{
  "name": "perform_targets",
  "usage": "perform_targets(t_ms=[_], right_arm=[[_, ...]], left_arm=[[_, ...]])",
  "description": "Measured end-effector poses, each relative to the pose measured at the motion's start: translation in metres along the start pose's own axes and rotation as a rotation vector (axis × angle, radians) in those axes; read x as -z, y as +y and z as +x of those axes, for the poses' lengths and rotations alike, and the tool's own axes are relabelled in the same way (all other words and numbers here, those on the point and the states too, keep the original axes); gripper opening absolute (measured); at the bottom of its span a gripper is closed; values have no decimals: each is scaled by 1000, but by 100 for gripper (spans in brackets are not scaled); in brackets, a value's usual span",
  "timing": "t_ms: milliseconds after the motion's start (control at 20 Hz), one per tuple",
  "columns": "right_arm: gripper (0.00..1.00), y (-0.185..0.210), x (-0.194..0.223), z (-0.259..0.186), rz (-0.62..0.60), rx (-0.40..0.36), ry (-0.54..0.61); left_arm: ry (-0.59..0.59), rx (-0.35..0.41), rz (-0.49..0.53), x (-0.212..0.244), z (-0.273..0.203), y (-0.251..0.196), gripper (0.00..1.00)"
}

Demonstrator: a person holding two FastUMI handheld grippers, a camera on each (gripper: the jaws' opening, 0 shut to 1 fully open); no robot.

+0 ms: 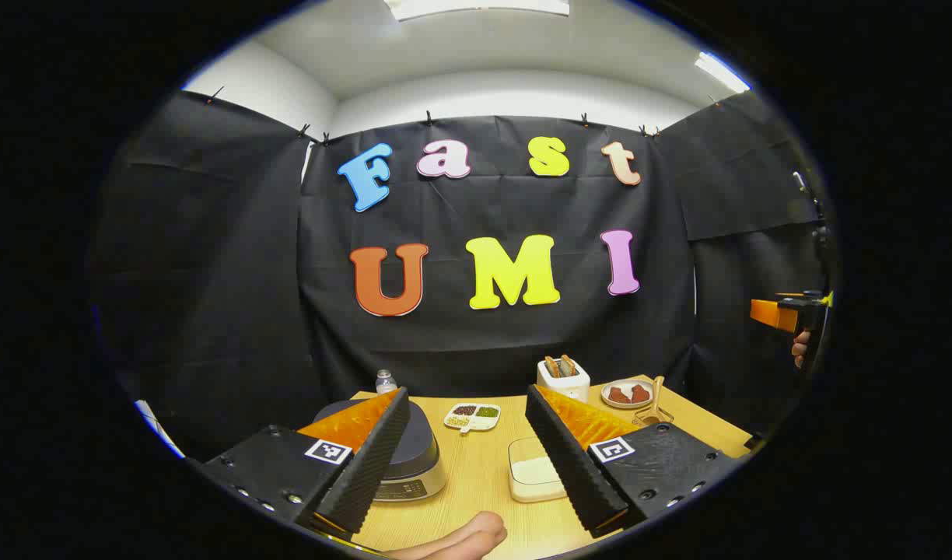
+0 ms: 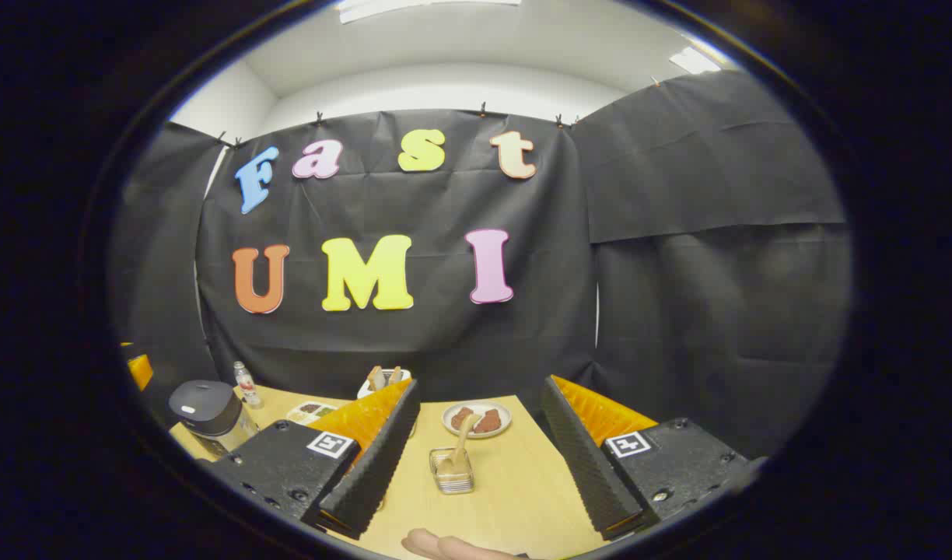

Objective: Close the left gripper, press the button to open the rice cooker; take a wooden spoon from the chopstick holder with the right hand, scoop a spoonful of rice and pour it into the rice cooker, then put the wooden spoon back into the chopstick holder.

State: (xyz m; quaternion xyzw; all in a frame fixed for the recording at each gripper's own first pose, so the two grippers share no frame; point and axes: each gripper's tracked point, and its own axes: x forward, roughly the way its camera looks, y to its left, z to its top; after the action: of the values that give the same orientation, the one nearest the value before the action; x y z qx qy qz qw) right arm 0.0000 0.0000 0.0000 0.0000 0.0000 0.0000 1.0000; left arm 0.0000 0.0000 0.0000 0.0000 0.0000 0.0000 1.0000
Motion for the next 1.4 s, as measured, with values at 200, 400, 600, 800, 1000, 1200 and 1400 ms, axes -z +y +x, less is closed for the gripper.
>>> perform_targets(t_ms=[200, 400, 600, 800, 1000, 1200, 1400], right_arm=[[100, -10, 2, 5, -5, 24, -4], [99, -19, 7, 8, 0, 29, -5], [100, -21, 12, 12, 1, 21, 1], [100, -22, 16, 15, -9, 17, -12], [100, -20, 24, 18, -25, 7, -22], [100, -20, 35, 24, -22, 1, -5], [100, -21, 46, 30, -18, 1, 11]], left_arm=[[-18, 15, 1, -5, 0, 7, 95], [-18, 10, -1, -3, -2, 14, 96], [-8, 15, -8, 4, 0, 16, 96], [-5, 8, 12, 8, 3, 21, 96], [31, 1, -25, 21, 12, 33, 95], [70, -13, -70, 34, 26, 54, 96], [144, -19, -79, 62, 42, 74, 76]])
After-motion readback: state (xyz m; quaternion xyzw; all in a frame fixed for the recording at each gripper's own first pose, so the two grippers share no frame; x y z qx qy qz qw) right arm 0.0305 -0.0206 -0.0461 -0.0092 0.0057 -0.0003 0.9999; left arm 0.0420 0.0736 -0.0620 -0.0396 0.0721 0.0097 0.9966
